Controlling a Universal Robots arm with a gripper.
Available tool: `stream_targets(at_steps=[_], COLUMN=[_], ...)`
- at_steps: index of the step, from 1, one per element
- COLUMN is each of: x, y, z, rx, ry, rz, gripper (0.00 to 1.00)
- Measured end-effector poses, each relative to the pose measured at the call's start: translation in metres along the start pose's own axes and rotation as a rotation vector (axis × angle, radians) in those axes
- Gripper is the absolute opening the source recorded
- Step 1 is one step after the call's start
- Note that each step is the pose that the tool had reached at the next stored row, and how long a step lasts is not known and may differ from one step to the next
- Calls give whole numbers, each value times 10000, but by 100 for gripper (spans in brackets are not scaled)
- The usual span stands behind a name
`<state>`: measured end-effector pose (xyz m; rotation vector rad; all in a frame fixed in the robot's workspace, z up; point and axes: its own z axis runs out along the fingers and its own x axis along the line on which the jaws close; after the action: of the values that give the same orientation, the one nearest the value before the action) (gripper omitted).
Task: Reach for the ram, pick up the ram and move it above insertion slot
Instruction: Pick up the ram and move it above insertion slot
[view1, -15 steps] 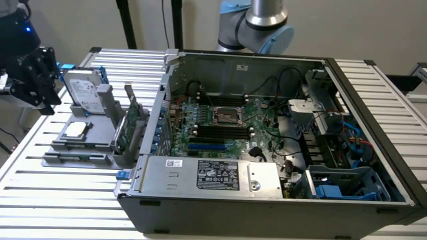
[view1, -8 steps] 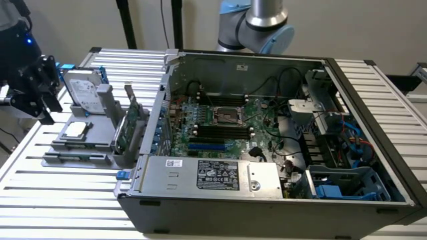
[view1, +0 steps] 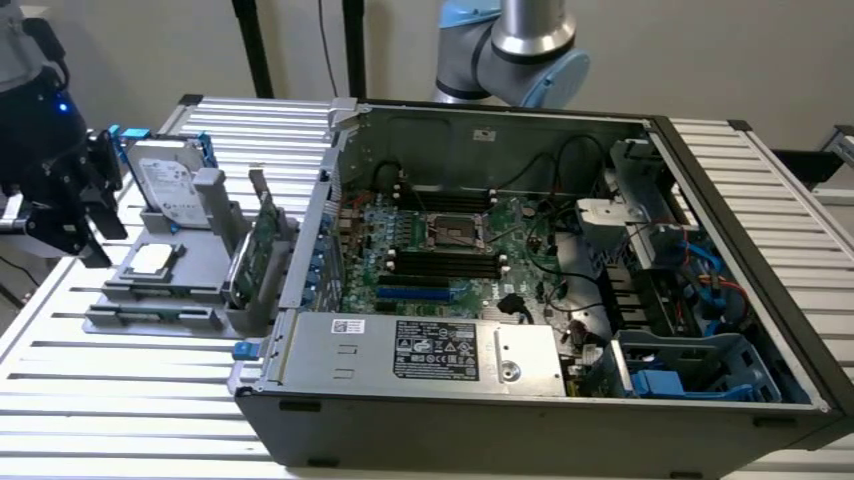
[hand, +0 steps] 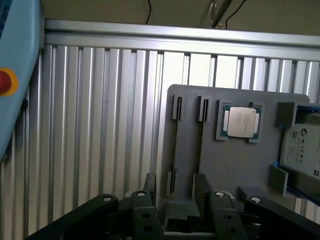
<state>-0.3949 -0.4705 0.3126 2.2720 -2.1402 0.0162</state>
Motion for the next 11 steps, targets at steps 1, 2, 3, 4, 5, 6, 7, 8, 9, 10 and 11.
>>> stream_targets(at_steps=[1, 2, 3, 4, 5, 6, 7, 8, 9, 10, 11], x=[11, 21, 30, 39, 48, 52, 55, 57, 58, 58, 59], y=[0, -1, -2, -3, -3, -4, -3, -4, -5, -7, -10], z=[18, 36, 55, 73, 92, 110, 129, 147, 165, 183, 201], rx=[0, 0, 2, 1, 0, 0, 1, 1, 1, 0, 0], ry=[0, 0, -1, -1, 0, 0, 0, 0, -1, 0, 0], rz=[-4, -7, -10, -13, -16, -18, -19, -19, -19, -20, -21], gripper=[44, 44, 44, 44, 44, 44, 44, 44, 44, 44, 44])
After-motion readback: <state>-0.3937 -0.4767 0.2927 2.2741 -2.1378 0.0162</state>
